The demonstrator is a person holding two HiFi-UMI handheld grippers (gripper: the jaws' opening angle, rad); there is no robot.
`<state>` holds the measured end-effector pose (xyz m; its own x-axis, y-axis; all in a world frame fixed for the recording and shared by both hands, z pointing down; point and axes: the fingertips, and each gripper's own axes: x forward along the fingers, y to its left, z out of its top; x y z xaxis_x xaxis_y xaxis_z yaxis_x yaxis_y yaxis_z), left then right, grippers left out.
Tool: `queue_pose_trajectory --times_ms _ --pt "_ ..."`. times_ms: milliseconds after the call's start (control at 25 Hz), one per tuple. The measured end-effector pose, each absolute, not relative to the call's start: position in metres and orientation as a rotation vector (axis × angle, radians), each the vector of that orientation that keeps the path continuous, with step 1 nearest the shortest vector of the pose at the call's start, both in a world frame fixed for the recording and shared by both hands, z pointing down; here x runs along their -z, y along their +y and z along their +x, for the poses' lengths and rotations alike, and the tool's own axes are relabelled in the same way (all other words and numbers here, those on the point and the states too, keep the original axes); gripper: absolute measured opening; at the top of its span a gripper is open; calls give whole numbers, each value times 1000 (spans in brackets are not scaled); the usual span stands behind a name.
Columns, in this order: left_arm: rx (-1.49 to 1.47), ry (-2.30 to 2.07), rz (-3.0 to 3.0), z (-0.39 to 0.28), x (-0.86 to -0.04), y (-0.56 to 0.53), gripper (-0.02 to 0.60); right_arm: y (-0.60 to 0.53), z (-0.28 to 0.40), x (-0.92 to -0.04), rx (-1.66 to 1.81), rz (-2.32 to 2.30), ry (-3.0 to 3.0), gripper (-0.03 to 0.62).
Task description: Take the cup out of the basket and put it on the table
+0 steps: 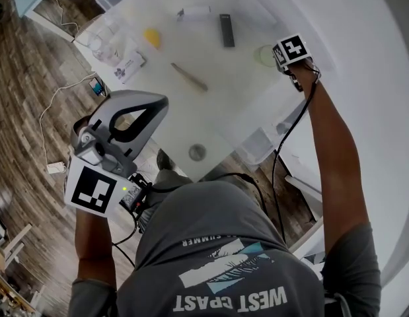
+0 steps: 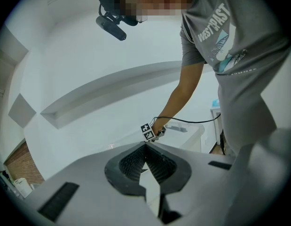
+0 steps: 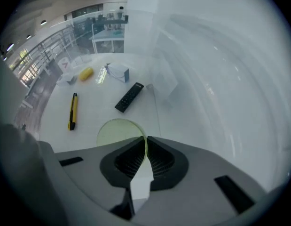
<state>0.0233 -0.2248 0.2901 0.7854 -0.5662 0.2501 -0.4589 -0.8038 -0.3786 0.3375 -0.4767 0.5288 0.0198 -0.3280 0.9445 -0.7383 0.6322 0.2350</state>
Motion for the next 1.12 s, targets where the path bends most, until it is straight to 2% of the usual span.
queue_pose_trajectory --times_ms 1120 --pt "483 724 -2640 -45 -276 -169 8 -370 138 -288 68 1021 -2065 28"
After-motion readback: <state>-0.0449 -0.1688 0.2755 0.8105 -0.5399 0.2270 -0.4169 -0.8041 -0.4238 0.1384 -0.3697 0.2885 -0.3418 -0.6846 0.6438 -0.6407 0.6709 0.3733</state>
